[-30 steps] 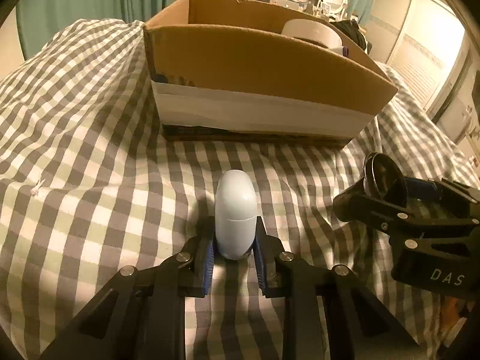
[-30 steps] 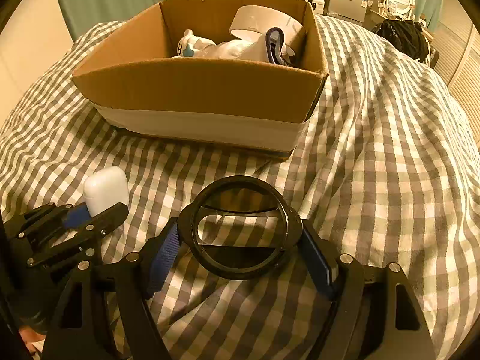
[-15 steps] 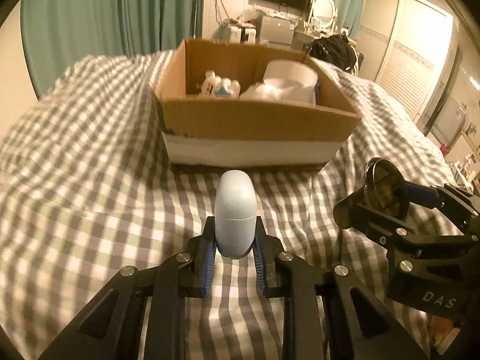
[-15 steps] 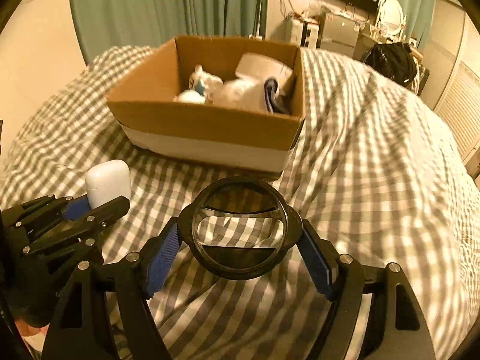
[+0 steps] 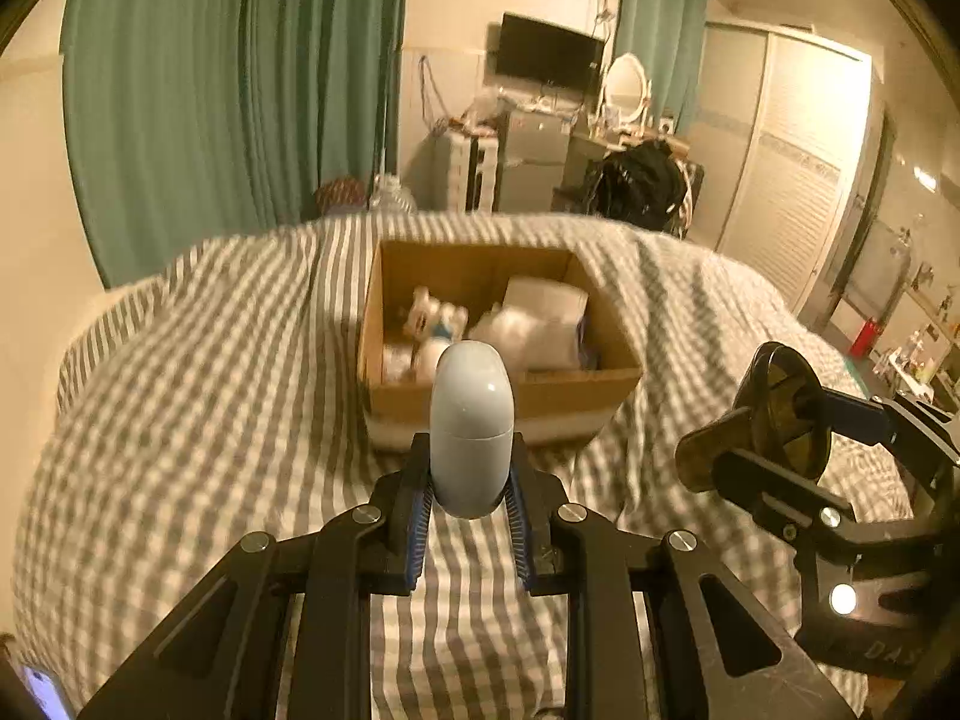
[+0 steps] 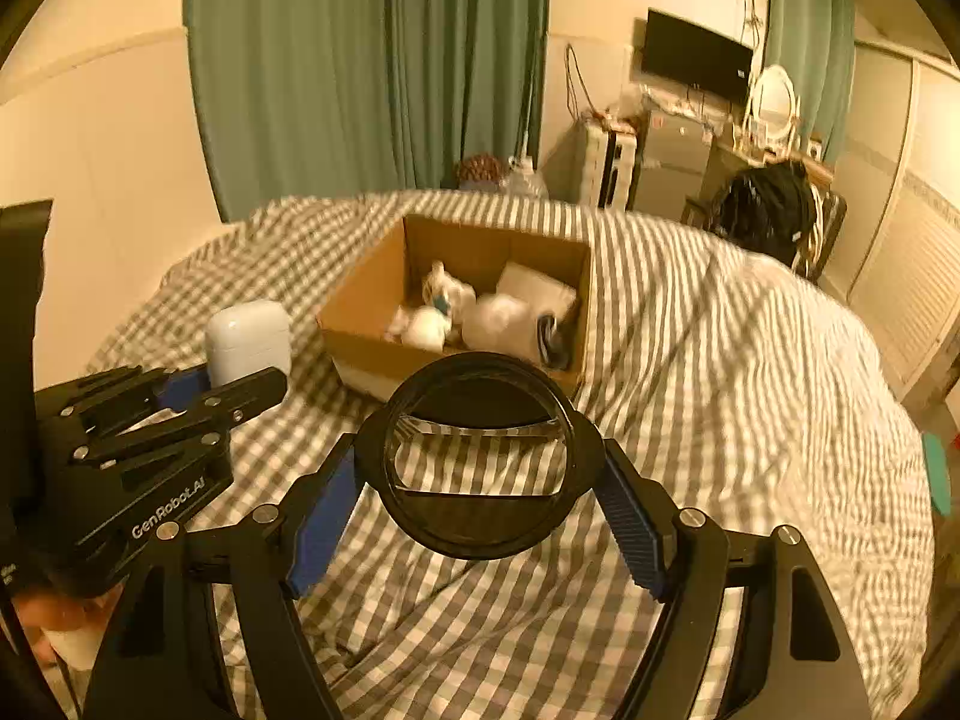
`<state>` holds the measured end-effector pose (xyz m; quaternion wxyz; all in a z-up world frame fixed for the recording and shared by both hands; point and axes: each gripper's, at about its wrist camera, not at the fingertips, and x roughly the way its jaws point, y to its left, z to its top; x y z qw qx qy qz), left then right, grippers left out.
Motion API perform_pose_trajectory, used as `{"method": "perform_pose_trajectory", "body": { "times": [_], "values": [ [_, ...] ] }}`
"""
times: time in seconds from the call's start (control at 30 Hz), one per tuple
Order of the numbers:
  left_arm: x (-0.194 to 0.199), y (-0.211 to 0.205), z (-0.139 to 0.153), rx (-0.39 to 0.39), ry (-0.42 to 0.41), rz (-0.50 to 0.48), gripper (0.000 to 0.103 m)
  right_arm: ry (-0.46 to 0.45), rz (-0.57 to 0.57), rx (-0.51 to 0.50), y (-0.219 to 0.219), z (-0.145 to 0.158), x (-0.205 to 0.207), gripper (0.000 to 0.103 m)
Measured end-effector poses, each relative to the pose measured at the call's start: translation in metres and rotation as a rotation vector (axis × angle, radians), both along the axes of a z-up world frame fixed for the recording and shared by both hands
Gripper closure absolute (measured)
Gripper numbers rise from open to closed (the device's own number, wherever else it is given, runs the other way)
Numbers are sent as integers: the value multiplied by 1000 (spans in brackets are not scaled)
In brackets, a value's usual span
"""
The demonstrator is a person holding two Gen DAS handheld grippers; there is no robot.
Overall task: Organize objects
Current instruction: 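Carry the earbud case and black ring over the box and open both tools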
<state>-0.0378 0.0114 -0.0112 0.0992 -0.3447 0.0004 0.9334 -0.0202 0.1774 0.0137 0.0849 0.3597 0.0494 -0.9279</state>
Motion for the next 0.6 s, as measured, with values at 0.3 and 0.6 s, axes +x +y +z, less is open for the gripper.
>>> {"method": "perform_pose_trajectory", "body": {
  "times": [0.3,0.6],
  "values": [
    [-35,11,47,-6,57,-27,80,91,22,-23,4,61,-30,27],
    [-119,17,57,-27,55,-20,80,125,44,-33,-3,91,-103,27]
  ]
}}
